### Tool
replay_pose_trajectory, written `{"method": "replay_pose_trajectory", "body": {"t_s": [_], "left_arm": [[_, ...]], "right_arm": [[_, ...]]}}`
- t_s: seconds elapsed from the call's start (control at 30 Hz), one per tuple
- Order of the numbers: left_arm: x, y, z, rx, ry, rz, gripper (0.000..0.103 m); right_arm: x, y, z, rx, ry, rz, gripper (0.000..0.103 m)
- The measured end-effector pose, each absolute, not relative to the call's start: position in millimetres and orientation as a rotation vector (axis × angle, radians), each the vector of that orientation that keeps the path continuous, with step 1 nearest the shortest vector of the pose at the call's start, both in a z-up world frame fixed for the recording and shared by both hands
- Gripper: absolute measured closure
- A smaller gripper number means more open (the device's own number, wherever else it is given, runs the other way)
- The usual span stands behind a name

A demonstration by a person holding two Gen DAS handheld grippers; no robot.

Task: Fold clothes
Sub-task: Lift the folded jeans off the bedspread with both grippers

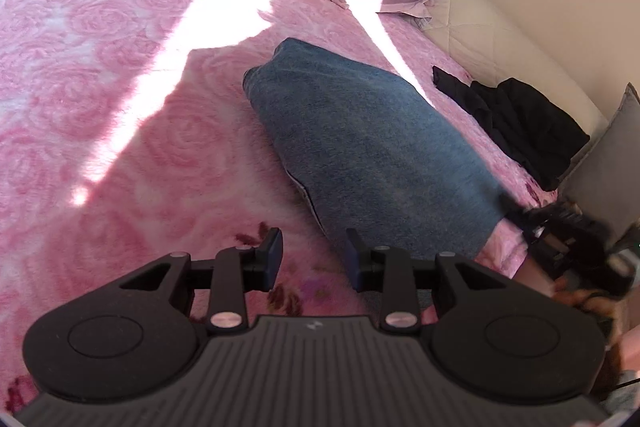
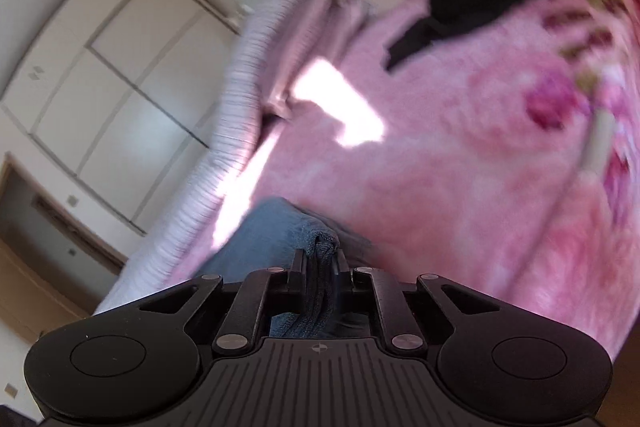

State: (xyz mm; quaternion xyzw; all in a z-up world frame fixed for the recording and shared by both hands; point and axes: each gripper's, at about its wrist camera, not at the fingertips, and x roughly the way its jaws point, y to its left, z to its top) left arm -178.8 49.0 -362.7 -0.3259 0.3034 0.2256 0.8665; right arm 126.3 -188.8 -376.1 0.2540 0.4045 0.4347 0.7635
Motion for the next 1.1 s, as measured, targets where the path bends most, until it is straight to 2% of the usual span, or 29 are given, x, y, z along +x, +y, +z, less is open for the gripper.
{"method": "replay_pose_trajectory", "body": {"t_s": [0.07, 0.13, 0.2, 0.3, 0.4, 0.5, 0.53, 0.57, 0.6, 0.77, 1.0, 1.1], "left_arm": [[-177, 52, -367, -0.714, 0.631, 0.461, 0.075], [-176, 57, -371, -0.766, 0.623, 0.454, 0.074], [-175, 63, -377, -0.84, 0.594, 0.433, 0.07], [-173, 73, -387, -0.973, 0.535, 0.4, 0.062], [-167, 82, -404, -1.1, 0.496, 0.382, 0.062], [-162, 85, -416, -1.155, 0.468, 0.378, 0.063], [-161, 84, -415, -1.137, 0.467, 0.379, 0.067], [-159, 83, -413, -1.106, 0.473, 0.382, 0.068], [-158, 81, -411, -1.076, 0.479, 0.382, 0.07], [-142, 64, -401, -1.027, 0.507, 0.327, 0.075], [-67, 6, -403, -0.913, 0.555, 0.172, 0.075], [-64, 4, -405, -0.868, 0.573, 0.138, 0.075]], "right_arm": [[132, -191, -397, 0.601, 0.907, 0.917, 0.092], [126, -199, -397, 0.623, 0.917, 0.899, 0.081], [124, -205, -399, 0.672, 0.967, 0.865, 0.05], [121, -218, -409, 0.837, 1.087, 0.846, 0.042], [113, -215, -420, 0.895, 1.149, 0.87, 0.038], [110, -206, -420, 0.861, 1.135, 0.891, 0.038], [110, -203, -418, 0.841, 1.123, 0.898, 0.039], [112, -197, -414, 0.792, 1.126, 0.911, 0.06], [117, -189, -411, 0.75, 1.138, 0.939, 0.068], [145, -172, -387, 0.576, 1.131, 0.989, 0.088], [218, -140, -381, 0.464, 1.142, 1.054, 0.089], [249, -127, -378, 0.416, 1.146, 1.081, 0.087]]}}
